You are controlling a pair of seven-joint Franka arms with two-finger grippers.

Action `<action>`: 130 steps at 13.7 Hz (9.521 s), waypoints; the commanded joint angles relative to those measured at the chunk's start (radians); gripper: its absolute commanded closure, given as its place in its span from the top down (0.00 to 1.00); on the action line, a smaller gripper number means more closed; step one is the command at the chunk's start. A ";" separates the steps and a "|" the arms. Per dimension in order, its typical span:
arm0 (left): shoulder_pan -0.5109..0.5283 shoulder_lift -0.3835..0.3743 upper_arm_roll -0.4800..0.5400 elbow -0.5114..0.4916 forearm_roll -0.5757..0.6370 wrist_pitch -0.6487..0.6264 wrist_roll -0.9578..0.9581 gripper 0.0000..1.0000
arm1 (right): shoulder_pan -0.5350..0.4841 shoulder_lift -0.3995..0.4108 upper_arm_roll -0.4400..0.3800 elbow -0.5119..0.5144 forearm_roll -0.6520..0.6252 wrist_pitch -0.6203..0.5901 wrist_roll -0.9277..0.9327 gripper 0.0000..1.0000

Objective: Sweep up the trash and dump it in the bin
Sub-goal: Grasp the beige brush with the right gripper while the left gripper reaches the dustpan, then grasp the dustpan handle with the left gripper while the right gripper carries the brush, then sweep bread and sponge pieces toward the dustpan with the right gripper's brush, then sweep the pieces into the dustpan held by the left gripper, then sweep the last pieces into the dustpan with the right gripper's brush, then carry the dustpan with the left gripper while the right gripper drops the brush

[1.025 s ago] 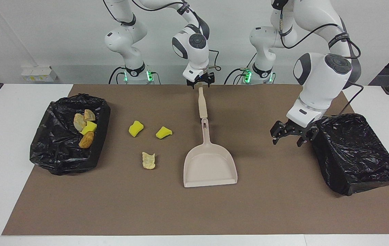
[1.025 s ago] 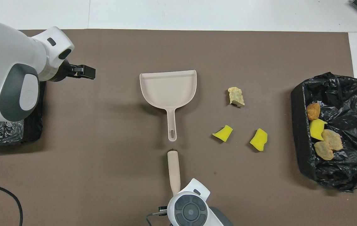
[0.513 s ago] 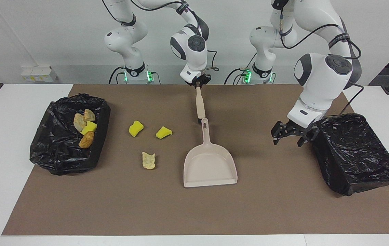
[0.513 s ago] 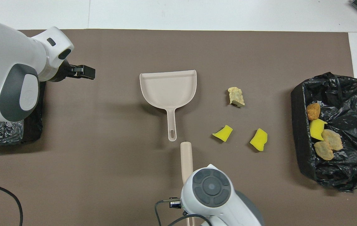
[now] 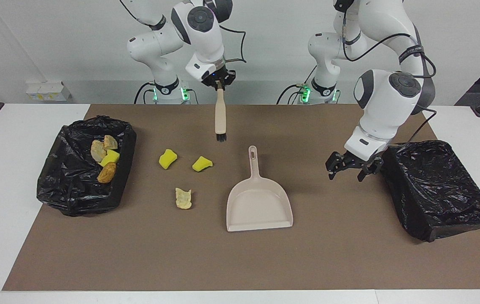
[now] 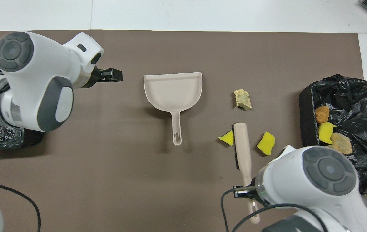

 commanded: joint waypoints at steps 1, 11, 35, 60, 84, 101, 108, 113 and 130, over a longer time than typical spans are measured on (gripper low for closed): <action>-0.083 0.012 0.014 -0.018 -0.006 0.056 -0.044 1.00 | -0.134 0.031 0.014 -0.005 -0.104 0.050 -0.152 0.00; -0.366 0.049 0.016 -0.164 0.003 0.105 -0.341 1.00 | -0.271 0.140 0.017 -0.171 -0.347 0.215 -0.194 0.00; -0.016 -0.061 0.027 -0.104 -0.027 -0.334 0.511 0.00 | -0.177 0.305 0.014 0.062 -0.529 0.254 -0.664 0.00; -0.203 -0.189 0.024 -0.351 0.169 -0.213 1.197 0.00 | -0.269 0.255 0.006 -0.042 -0.268 0.183 -0.334 0.00; -0.229 -0.169 0.024 -0.383 0.171 -0.131 1.165 0.00 | 0.185 0.342 0.014 -0.025 0.388 0.490 0.005 0.00; -0.193 -0.170 0.024 -0.412 0.169 -0.050 1.239 0.00 | -0.024 0.416 0.020 0.061 -0.165 0.331 -0.340 0.00; -0.192 -0.170 0.022 -0.414 0.167 -0.048 1.268 0.00 | 0.133 0.454 0.021 0.025 0.139 0.471 -0.121 0.00; -0.179 -0.172 0.022 -0.440 0.137 0.013 1.344 0.00 | 0.179 0.439 0.025 0.019 0.334 0.462 -0.095 0.00; 0.119 -0.242 0.021 -0.399 -0.225 -0.097 1.823 0.00 | 0.137 0.240 0.021 0.020 0.161 0.060 0.024 0.00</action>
